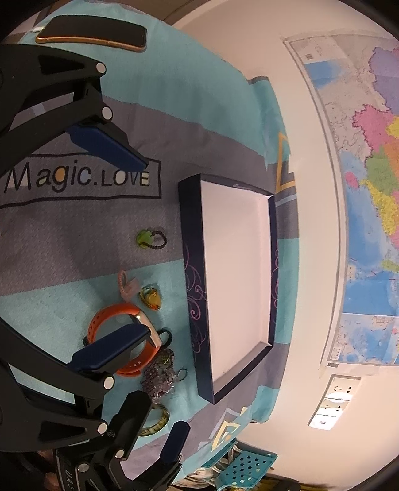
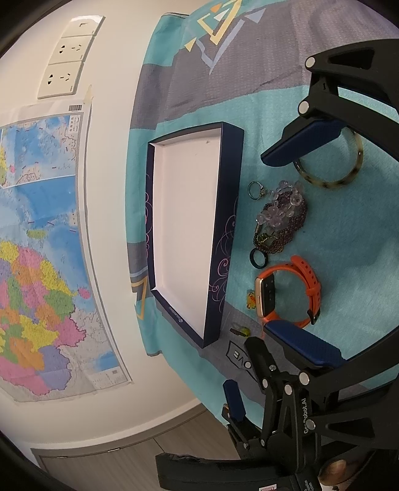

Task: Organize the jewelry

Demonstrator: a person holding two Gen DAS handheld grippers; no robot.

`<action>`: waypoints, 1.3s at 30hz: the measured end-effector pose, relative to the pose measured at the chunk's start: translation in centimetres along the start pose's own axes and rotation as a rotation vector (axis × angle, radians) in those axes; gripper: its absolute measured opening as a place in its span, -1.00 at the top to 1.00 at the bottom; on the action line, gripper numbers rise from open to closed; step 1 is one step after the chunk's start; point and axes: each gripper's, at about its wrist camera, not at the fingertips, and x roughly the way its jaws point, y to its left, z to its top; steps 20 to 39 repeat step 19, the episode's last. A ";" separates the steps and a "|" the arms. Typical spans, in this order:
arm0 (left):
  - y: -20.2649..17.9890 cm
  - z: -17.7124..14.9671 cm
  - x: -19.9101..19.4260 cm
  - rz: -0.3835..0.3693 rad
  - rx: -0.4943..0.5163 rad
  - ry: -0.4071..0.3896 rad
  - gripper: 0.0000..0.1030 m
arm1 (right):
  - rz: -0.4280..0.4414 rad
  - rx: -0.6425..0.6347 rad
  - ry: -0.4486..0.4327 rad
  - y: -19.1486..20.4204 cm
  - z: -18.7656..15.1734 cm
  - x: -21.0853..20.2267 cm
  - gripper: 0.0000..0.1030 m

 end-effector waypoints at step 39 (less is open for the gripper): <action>0.3 0.1 0.0 0.029 0.003 0.010 -0.89 | 0.003 0.001 -0.001 0.0 0.1 0.1 -0.88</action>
